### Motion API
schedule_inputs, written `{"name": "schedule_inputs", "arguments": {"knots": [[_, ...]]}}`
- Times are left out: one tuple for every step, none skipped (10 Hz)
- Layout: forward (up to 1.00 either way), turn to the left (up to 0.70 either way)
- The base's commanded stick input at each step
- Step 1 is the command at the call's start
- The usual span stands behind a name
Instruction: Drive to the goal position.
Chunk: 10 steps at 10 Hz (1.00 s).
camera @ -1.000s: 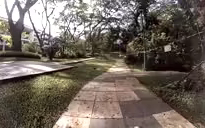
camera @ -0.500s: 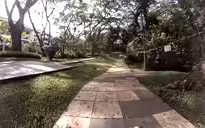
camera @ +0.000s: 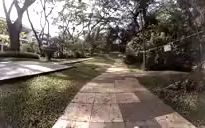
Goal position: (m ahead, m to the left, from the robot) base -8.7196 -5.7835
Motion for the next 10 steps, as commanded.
{"name": "schedule_inputs", "arguments": {"knots": [[0.7,-0.27],[0.7,-0.27],[0.7,-0.27],[0.7,-0.27],[0.7,-0.27],[0.7,-0.27],[0.7,-0.04],[0.7,0.0],[0.7,0.0],[0.7,0.0]]}}
